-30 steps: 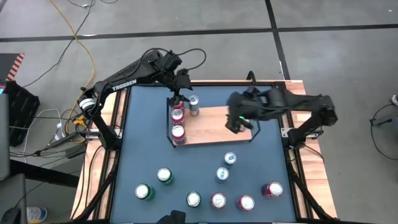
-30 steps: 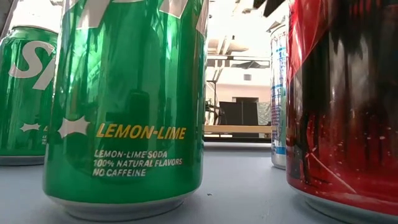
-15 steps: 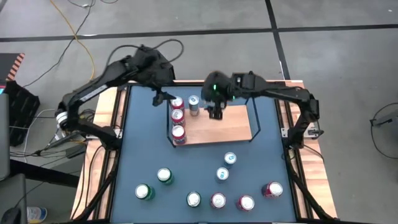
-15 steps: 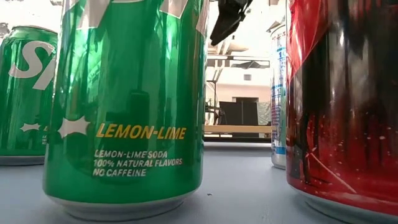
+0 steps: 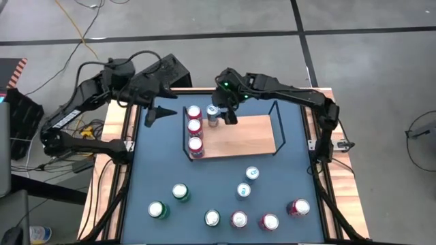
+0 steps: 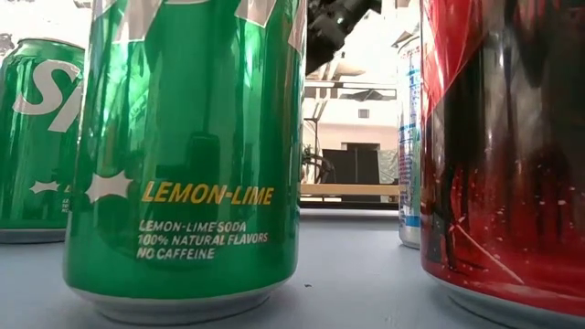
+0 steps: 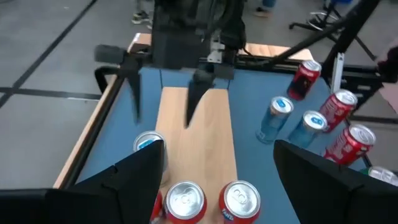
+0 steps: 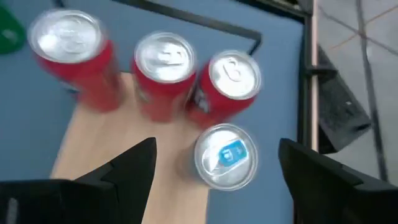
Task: Place canned beverage on shelf
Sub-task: Put the blue soda can on the shelf
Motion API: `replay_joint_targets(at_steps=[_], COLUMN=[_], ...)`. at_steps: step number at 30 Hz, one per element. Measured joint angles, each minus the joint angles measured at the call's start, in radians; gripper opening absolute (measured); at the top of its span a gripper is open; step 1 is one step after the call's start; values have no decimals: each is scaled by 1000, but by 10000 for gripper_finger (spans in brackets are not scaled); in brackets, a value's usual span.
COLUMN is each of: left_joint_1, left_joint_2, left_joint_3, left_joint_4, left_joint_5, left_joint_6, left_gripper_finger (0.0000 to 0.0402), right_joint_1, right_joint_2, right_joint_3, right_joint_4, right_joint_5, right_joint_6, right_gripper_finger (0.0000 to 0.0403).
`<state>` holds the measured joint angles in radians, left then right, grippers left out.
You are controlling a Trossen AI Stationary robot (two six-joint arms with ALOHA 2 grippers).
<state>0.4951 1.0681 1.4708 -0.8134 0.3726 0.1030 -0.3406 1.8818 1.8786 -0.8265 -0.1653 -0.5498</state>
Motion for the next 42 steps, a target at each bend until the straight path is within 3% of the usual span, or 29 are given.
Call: replay_joint_targets(at_steps=[6,23,42], left_joint_1=[-57,-143,-183], left_joint_2=[-29,-19,-19], left_joint_3=[0,-1,-1], left_joint_4=[-6,-14,-30], left_joint_5=[-97,-130,-179], left_joint_6=[-63,-117,-150], left_gripper_finger=[287,286,286], right_joint_1=[-18,-33,-35], right_joint_2=[38,88,138], right_joint_3=[-1,-3,-3], right_joint_4=[31,81,81], right_joint_5=[0,-24,-42], right_joint_6=[-19,-24,106], right_gripper_finger=[324,324,324])
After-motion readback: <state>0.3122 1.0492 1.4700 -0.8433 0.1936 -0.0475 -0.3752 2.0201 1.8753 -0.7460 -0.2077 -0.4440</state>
